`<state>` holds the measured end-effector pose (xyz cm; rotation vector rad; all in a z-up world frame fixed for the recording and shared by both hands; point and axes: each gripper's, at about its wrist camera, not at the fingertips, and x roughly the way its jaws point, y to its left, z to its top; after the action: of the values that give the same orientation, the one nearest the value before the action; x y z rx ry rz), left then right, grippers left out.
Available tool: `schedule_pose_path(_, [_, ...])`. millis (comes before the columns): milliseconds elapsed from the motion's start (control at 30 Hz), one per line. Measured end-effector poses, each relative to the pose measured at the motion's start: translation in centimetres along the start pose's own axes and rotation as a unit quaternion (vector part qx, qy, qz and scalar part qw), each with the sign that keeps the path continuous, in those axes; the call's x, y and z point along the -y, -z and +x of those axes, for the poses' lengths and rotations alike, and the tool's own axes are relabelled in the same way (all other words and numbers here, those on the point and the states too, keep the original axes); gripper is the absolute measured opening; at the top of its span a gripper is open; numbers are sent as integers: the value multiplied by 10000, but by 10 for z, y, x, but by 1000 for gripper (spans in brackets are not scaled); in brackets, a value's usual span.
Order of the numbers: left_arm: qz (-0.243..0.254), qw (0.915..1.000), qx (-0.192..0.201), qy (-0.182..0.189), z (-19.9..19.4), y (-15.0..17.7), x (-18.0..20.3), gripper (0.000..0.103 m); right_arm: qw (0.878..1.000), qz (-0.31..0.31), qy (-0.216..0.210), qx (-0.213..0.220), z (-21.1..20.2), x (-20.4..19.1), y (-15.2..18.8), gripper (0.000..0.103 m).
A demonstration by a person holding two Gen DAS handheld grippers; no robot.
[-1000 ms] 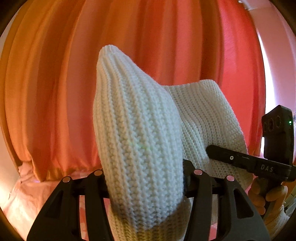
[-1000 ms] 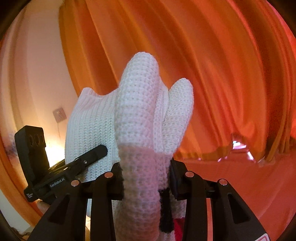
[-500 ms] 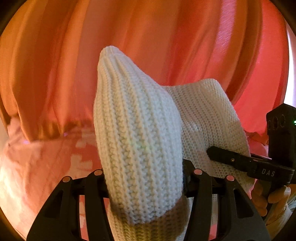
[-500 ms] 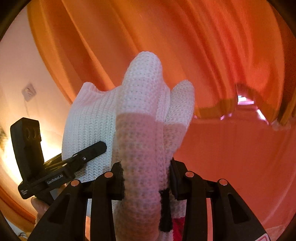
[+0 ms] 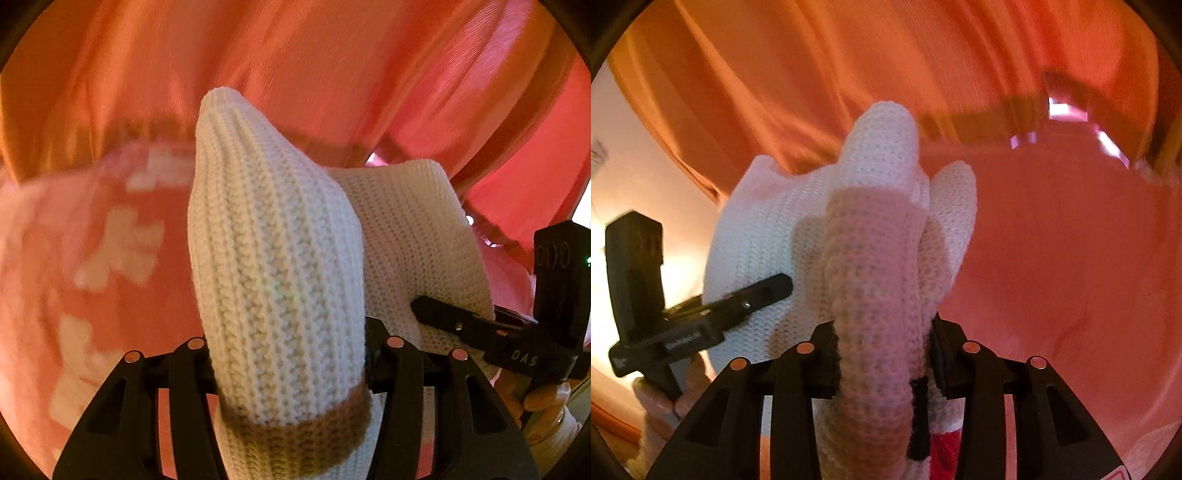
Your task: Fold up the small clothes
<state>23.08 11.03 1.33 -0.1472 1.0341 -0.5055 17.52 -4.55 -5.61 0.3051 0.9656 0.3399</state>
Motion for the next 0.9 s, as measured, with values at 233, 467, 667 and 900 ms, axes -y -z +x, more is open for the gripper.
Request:
schedule_pose_path(233, [-724,9965,-31,-417,12,19,-33,66,9960,-126,585,661,-20,17,10,42])
schedule_pose_path(467, [200,9942,464,-947,-18,34,7,66,9966,-707,429,24,-5,-10,25,0])
schedule_pose_path(667, [661,9822,241,-1744,17,48,14,68,9991,-283,270,-134,4,0,22,0])
schedule_pose_path(900, [365,9821,117,-1843,14,43,9,68,9961,-533,610,-357,7,-13,28,0])
